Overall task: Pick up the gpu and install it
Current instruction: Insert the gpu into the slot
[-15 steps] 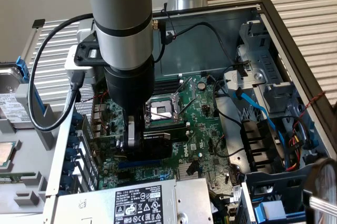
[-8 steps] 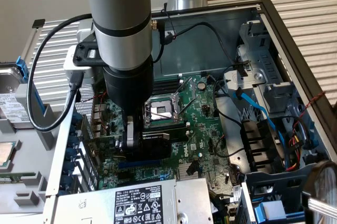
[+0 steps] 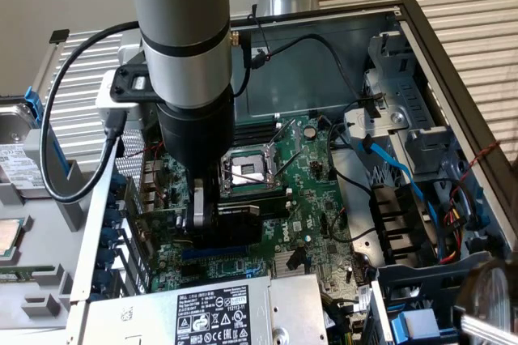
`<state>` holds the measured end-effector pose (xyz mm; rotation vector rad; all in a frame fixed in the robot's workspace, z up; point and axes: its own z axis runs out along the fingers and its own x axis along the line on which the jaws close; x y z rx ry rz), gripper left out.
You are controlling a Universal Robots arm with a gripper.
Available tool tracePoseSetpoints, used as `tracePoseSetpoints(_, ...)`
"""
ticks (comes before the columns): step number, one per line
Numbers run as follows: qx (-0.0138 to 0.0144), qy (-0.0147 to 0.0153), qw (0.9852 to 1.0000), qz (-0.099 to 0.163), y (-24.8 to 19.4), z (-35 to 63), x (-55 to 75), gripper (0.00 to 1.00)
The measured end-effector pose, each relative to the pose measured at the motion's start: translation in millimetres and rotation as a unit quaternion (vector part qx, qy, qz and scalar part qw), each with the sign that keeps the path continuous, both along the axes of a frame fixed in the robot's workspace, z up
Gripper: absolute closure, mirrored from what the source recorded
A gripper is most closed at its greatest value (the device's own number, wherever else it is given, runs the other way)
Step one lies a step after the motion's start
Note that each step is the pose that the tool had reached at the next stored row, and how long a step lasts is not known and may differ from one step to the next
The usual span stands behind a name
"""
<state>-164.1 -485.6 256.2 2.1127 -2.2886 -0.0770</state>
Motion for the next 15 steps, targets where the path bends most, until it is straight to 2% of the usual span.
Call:
tracePoseSetpoints(11,0.0,-0.0001,1.0,-0.001,0.8,-0.3,0.0,0.73)
tracePoseSetpoints(15,0.0,-0.0011,1.0,-0.001,0.8,-0.9,0.0,0.73)
